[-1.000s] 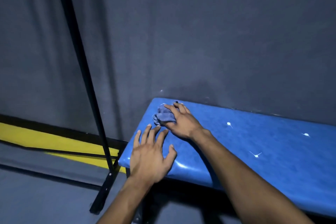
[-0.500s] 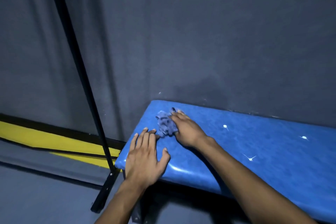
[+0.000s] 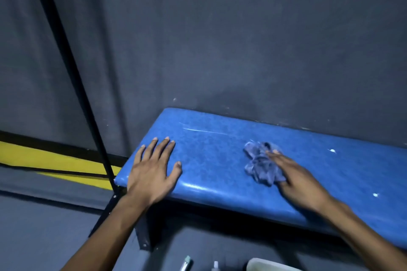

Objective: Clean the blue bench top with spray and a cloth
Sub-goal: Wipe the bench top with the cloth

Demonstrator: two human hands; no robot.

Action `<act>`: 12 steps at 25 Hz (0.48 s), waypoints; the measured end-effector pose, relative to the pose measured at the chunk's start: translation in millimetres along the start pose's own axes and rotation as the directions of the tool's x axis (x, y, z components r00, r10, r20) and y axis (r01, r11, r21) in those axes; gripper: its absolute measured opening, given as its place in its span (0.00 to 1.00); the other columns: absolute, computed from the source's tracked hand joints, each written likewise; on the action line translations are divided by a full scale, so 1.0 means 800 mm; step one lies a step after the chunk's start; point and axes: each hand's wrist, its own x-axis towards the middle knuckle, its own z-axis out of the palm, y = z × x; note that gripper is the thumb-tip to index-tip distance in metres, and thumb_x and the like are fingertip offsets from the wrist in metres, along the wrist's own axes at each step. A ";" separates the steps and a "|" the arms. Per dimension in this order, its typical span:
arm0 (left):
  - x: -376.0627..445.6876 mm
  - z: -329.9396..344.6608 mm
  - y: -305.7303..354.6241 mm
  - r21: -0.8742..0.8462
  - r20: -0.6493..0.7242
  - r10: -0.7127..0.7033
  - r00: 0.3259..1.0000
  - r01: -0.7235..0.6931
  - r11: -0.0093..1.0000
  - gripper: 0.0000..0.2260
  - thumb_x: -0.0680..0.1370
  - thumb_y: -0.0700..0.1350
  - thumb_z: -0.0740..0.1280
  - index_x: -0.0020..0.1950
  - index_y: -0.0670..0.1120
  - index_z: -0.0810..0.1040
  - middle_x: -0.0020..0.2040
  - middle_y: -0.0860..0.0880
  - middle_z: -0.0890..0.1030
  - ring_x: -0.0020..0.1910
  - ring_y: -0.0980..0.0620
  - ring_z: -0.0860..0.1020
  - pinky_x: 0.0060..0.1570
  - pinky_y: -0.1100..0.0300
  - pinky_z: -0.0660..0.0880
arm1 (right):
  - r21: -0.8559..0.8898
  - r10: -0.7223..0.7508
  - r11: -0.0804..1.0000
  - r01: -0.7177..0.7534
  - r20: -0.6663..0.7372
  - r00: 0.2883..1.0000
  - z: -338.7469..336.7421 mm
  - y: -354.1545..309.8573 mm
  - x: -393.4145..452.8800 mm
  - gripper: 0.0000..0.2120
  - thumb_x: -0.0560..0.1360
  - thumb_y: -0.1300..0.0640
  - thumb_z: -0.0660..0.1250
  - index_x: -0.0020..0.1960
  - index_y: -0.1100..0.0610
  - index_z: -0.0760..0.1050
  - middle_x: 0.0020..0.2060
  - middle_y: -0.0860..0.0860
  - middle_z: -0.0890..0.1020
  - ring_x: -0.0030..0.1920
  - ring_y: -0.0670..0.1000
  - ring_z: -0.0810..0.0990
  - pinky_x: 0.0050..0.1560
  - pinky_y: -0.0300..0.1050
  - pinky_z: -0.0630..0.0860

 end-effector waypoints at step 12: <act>0.000 -0.002 -0.004 0.005 -0.016 0.031 0.999 -0.031 1.000 0.29 0.79 0.63 0.51 0.77 0.54 0.68 0.77 0.52 0.70 0.78 0.48 0.63 0.77 0.46 0.57 | -0.001 0.194 0.981 -0.195 -0.047 0.980 -0.014 0.057 0.026 0.30 0.74 0.62 0.59 0.77 0.52 0.66 0.78 0.49 0.65 0.79 0.51 0.62 0.72 0.37 0.58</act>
